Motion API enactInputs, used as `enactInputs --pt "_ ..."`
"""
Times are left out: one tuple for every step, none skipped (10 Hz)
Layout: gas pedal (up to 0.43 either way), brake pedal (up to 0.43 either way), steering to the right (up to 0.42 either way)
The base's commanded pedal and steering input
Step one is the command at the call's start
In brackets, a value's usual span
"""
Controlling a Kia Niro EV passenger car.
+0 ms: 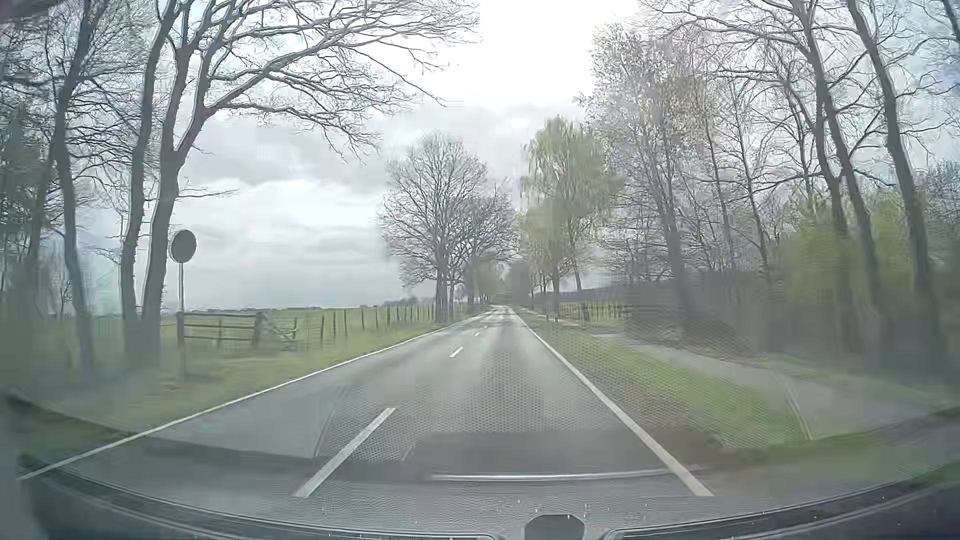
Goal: Follow the waypoints while adhering to traffic rules and regulations
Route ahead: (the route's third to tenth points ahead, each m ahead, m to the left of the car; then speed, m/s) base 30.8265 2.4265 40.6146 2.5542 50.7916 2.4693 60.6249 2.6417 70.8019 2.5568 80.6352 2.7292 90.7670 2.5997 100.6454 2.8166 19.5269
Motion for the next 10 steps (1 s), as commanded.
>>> enactInputs --pt "0.248 0.000 -0.001" --pt "0.248 0.000 -0.002" --pt "0.248 0.000 -0.001" --pt "0.248 0.000 -0.002" --pt "0.248 0.000 -0.002" --pt "0.248 0.000 -0.002" --pt "0.260 0.000 -0.002" --pt "0.268 0.000 -0.002" --pt "0.268 0.000 -0.001" --pt "0.268 0.000 -0.002"
